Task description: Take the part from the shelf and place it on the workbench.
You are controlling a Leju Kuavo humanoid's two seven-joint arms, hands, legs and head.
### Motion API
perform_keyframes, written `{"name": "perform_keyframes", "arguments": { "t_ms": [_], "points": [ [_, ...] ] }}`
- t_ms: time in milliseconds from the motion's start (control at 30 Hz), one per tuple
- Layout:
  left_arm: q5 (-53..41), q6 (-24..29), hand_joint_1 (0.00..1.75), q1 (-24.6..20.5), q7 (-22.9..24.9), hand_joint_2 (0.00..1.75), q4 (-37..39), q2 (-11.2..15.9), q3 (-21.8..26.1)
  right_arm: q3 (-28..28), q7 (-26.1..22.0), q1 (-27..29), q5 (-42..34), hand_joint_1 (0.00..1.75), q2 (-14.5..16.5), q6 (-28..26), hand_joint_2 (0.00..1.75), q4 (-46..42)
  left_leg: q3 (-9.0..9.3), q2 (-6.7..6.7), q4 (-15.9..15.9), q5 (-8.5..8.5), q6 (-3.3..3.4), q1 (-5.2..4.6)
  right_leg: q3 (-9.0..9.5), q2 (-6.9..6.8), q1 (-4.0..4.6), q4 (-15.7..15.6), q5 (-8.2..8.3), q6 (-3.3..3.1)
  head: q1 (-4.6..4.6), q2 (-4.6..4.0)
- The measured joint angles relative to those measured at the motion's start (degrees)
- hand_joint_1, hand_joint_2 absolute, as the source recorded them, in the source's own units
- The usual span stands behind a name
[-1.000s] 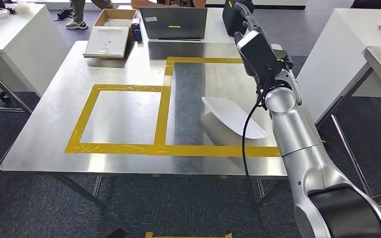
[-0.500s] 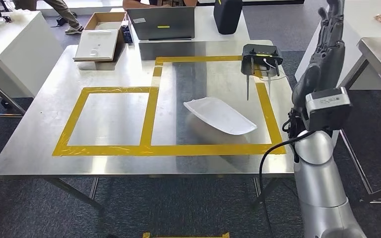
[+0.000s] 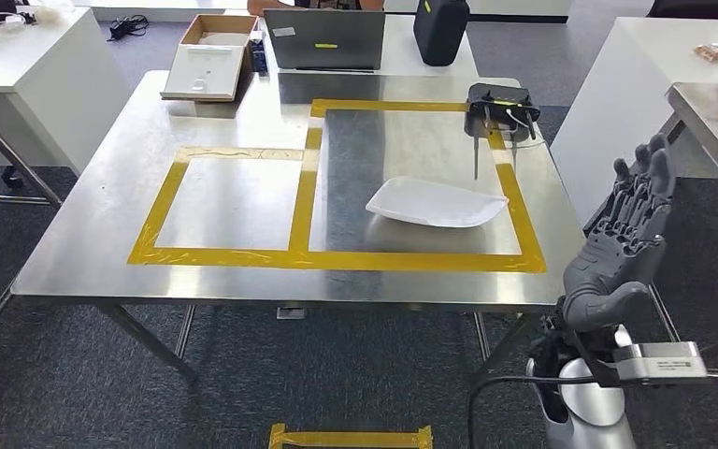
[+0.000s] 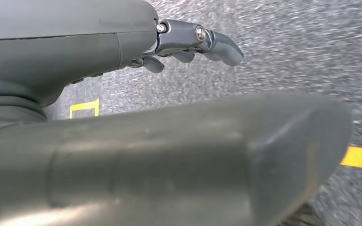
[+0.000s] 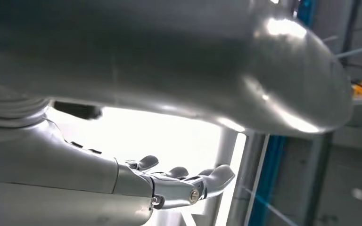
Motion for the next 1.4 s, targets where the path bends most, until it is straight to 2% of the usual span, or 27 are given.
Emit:
{"name": "perform_keyframes", "arguments": {
  "t_ms": [33,67,100,167,233,300,367,400,467,533,567,633,700,767,800,867,900,933,1033,1067,1133,1167,1200,1267,1300,1333,1400],
  "points": [
    [0.0,-0.1,0.00,0.1,-0.1,0.00,0.0,0.0,0.2,-0.1,-0.1,0.9,-0.2,0.00,0.0,0.0,0.00,0.0,-0.86,0.06,0.1,0.65,0.05,-0.04,-0.85,0.00,0.00,3.9,-2.20,0.20,0.01,0.00],
    [0.0,-0.2,0.00,0.2,-0.1,0.00,0.0,0.0,0.4,-0.2,-0.1,1.6,-0.5,0.00,0.0,0.1,0.00,0.0,-1.79,0.11,0.3,1.28,0.03,-0.09,-1.13,0.00,0.02,6.8,-3.07,0.30,0.01,0.00],
    [-0.1,-0.3,0.00,0.2,-0.1,0.00,0.0,0.0,0.5,-0.3,0.1,2.3,-0.9,0.00,0.0,0.4,0.00,0.0,-2.72,0.15,0.5,1.85,-0.04,-0.12,-0.47,0.00,0.03,8.0,-2.61,0.30,0.01,0.00],
    [-0.2,-0.4,0.00,0.3,-0.1,0.00,0.0,0.0,0.8,-0.6,0.3,3.8,-1.9,0.00,0.0,1.2,0.00,0.0,-4.34,0.19,0.9,2.77,-0.25,-0.14,4.17,-0.01,0.05,4.0,-0.09,-0.01,0.01,0.00],
    [-0.6,-0.5,0.00,0.4,-0.3,0.00,0.0,-0.1,0.9,-0.9,0.2,5.4,-2.6,0.00,0.1,2.5,0.00,0.0,-5.30,0.11,1.2,3.54,-0.74,-0.20,10.29,-0.02,0.27,-4.1,0.03,-0.73,-0.07,0.00],
    [-1.1,-0.5,0.00,0.5,-0.5,0.00,0.0,-0.2,0.9,-1.0,-0.1,7.1,-3.3,0.00,0.3,3.9,0.00,0.1,-5.46,0.05,1.2,4.31,-1.52,-0.22,12.86,0.01,0.66,-8.3,-0.88,-1.60,-0.10,0.00],
    [-1.4,-0.5,0.00,0.5,-0.8,0.00,0.0,-0.3,0.9,-1.2,0.1,8.5,-3.2,0.00,0.6,4.6,0.00,0.6,-5.45,0.03,1.0,4.93,-2.33,-0.15,12.49,-0.06,0.72,-8.9,-0.07,-2.46,-0.04,0.00],
    [-1.6,-0.5,0.00,0.5,-1.0,0.00,0.0,-0.3,0.9,-1.4,0.4,9.2,-2.5,0.00,0.8,4.7,0.00,1.1,-5.77,-0.01,1.3,4.33,-2.64,-0.10,12.08,-0.16,0.63,-9.0,0.52,-2.91,-0.04,0.00],
    [-2.0,-0.5,0.00,0.6,-1.4,0.00,0.0,-0.4,0.9,-1.6,0.8,10.8,-0.9,0.00,1.4,4.8,0.00,2.2,-7.04,-0.09,4.7,0.20,-3.11,0.01,10.86,-0.36,0.38,-9.4,1.94,-3.66,-0.18,0.00],
    [-2.2,-0.5,0.00,0.7,-1.7,0.00,0.0,-0.4,0.9,-1.7,0.8,12.6,0.0,0.00,1.7,5.3,0.00,3.4,-8.76,-0.13,11.5,-5.24,-3.48,0.02,9.09,-0.39,0.43,-9.4,3.36,-3.92,-0.34,0.00],
    [-2.3,-0.5,0.00,0.7,-1.7,0.00,0.0,-0.4,0.9,-1.8,0.8,13.4,0.2,0.00,1.8,5.6,0.00,4.0,-9.15,-0.13,14.7,-6.46,-3.61,0.03,8.11,-0.42,0.45,-9.4,4.12,-3.88,-0.37,0.00],
    [-2.4,-0.4,0.00,0.8,-1.8,0.00,0.0,-0.3,0.9,-2.2,1.3,15.0,1.0,0.00,2.0,6.2,0.00,5.2,-7.62,-0.12,16.5,-4.85,-3.71,0.05,6.11,-0.50,0.43,-9.2,5.60,-3.65,-0.39,0.00],
    [-2.8,-0.4,0.00,0.9,-1.8,0.00,-0.1,-0.3,0.9,-2.7,2.0,16.1,1.9,0.00,2.0,6.8,0.00,6.3,-2.32,-0.16,10.5,-2.28,-3.63,0.10,4.30,-0.55,0.35,-8.8,6.94,-3.20,-0.42,0.00],
    [-3.0,-0.4,0.00,0.9,-1.8,0.00,-0.1,-0.3,0.9,-3.1,2.5,16.8,2.4,0.00,2.1,7.0,0.00,7.0,2.99,-0.39,2.6,-3.18,-3.12,-0.12,3.31,-0.54,0.41,-8.4,8.12,-2.46,-0.41,0.00],
    [-3.1,-0.4,0.00,0.9,-1.8,0.00,-0.1,-0.3,0.9,-3.2,2.5,17.0,2.5,0.00,2.1,7.0,0.00,7.2,4.18,-0.50,0.5,-4.06,-2.70,-0.27,3.20,-0.54,0.45,-8.4,8.69,-2.06,-0.43,0.00],
    [-3.2,-0.3,0.00,1.0,-1.7,0.00,-0.1,-0.3,0.9,-3.4,2.7,17.4,2.7,0.00,2.2,7.0,0.00,7.5,3.76,-0.49,-0.1,-3.66,-1.57,-0.47,3.22,-0.52,0.35,-8.9,9.74,-1.24,-0.43,0.00],
    [-3.4,-0.2,0.00,1.0,-1.7,0.00,-0.2,-0.4,0.8,-3.6,3.2,17.5,3.0,0.00,2.2,6.8,0.00,7.7,3.21,-0.32,0.0,-3.06,-0.99,-0.47,2.95,-0.43,0.21,-8.8,9.31,-0.86,-0.46,0.00],
    [-3.8,-0.1,0.00,1.0,-1.6,0.00,-0.2,-0.4,0.7,-3.8,4.0,17.7,3.4,0.00,2.2,6.5,0.00,8.0,2.49,-0.13,-0.1,-2.30,-0.45,-0.43,2.46,-0.36,0.11,-7.9,7.59,-0.51,-0.43,0.00],
    [-5.5,0.3,0.00,1.0,-1.2,0.00,-0.3,-0.4,0.2,-5.1,6.8,17.9,4.2,0.00,2.2,5.6,0.00,10.5,-0.29,0.27,-0.1,0.22,0.36,-0.42,0.52,-0.25,0.03,1.0,-1.94,0.14,-0.30,0.00],
    [-6.2,0.3,0.00,0.9,-0.9,0.00,-0.4,-0.5,-0.1,-5.7,7.3,17.9,4.0,0.00,2.2,5.5,0.00,11.9,-1.31,0.34,0.0,1.05,0.40,-0.50,0.26,-0.25,0.05,4.5,-3.60,0.21,-0.28,0.00],
    [-8.1,0.1,0.00,0.7,-0.1,0.00,-0.4,-0.6,-1.0,-7.4,7.6,18.0,3.3,0.00,2.3,5.4,0.00,14.6,-3.52,0.39,0.4,2.67,0.39,-0.70,1.58,-0.24,0.16,7.8,-2.42,0.02,-0.25,0.00],
    [-9.1,-0.1,0.00,0.6,0.2,0.00,-0.5,-0.6,-1.7,-8.4,7.7,18.2,3.0,0.00,2.3,5.1,0.00,15.6,-4.69,0.40,0.7,3.40,0.33,-0.80,3.65,-0.24,0.27,6.6,-0.78,-0.27,-0.22,0.00],
    [-9.8,-0.1,0.00,0.4,0.5,0.00,-0.5,-0.7,-2.3,-9.4,8.0,18.4,3.3,0.00,2.4,4.7,0.00,16.1,-5.61,0.39,0.9,4.06,0.24,-0.84,6.71,-0.23,0.48,3.4,0.24,-0.73,-0.22,0.00],
    [-10.5,-0.1,0.00,0.0,0.6,0.00,-0.5,-0.8,-3.4,-11.4,10.2,18.2,6.3,0.00,2.5,3.0,0.00,17.7,-6.64,0.36,1.1,5.20,-0.24,-0.95,13.08,-0.25,1.05,-5.0,-0.77,-1.77,-0.27,0.00],
    [-10.5,-0.1,0.00,-0.3,0.7,0.00,-0.6,-1.0,-3.8,-12.2,12.6,17.4,9.5,0.00,2.6,1.9,0.00,19.9,-6.72,0.42,0.9,5.76,-0.60,-0.86,14.90,-0.22,1.38,-8.0,-1.64,-2.23,-0.23,0.00],
    [-10.5,0.0,0.00,-0.5,0.9,0.00,-0.6,-1.1,-4.1,-12.9,15.8,15.9,13.3,0.00,2.5,1.0,0.00,23.6,-6.70,0.53,0.7,6.34,-1.02,-0.75,15.54,-0.19,1.67,-9.6,-2.01,-2.59,-0.17,0.00],
    [-10.1,0.4,0.00,-0.9,1.4,0.00,-0.6,-1.2,-4.5,-13.4,23.5,11.3,21.6,0.00,2.4,0.3,0.00,35.3,-6.91,0.69,0.2,7.08,-1.82,-0.47,14.80,-0.12,1.79,-10.4,-0.61,-3.29,-0.01,0.00]
  ]
}}
